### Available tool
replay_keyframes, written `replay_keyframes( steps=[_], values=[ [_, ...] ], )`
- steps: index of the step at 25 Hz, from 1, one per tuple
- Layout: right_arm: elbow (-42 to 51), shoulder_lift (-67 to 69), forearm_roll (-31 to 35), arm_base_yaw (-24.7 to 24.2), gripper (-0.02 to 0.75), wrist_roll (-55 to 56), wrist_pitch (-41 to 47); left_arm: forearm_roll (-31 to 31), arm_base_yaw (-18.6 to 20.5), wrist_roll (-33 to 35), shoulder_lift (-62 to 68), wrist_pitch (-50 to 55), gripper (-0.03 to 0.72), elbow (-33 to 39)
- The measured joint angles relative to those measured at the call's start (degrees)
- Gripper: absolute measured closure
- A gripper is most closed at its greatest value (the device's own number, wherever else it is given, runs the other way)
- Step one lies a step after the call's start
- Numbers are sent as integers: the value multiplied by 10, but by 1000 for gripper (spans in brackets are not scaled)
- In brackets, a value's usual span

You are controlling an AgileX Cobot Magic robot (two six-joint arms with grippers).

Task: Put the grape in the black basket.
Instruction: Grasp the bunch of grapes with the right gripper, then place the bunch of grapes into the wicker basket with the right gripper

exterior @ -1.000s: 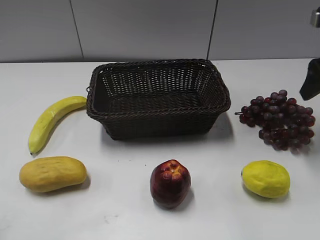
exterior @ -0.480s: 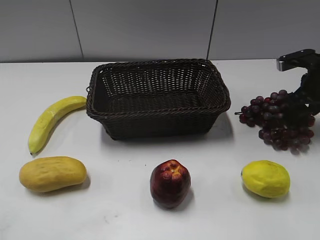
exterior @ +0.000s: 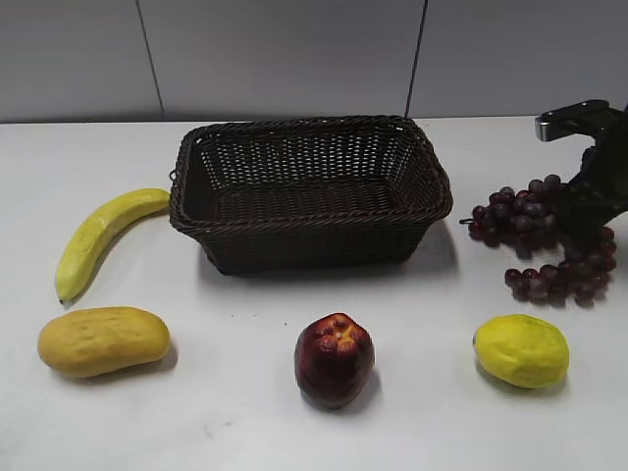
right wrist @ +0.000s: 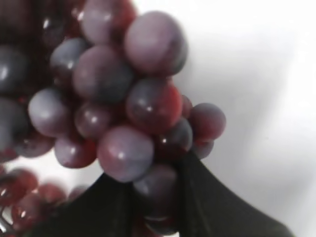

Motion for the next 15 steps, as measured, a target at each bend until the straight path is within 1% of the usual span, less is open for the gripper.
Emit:
replay_keyframes(
  steps=[5,7,8,11,15],
  values=[
    [-29,-30,-7,7,589,20,20,0,0,0,0,0,472,0],
    [-59,-58,-22,17,618,21,35,0,0,0,0,0,472,0],
    [-80,-72,-35,24,622,21,46,0,0,0,0,0,472,0],
    [-155,-102,-44,54,629,17,77,0,0,0,0,0,472,0],
    [-262,-112,-35,105,631,-28,90,0,0,0,0,0,472,0]
  ],
)
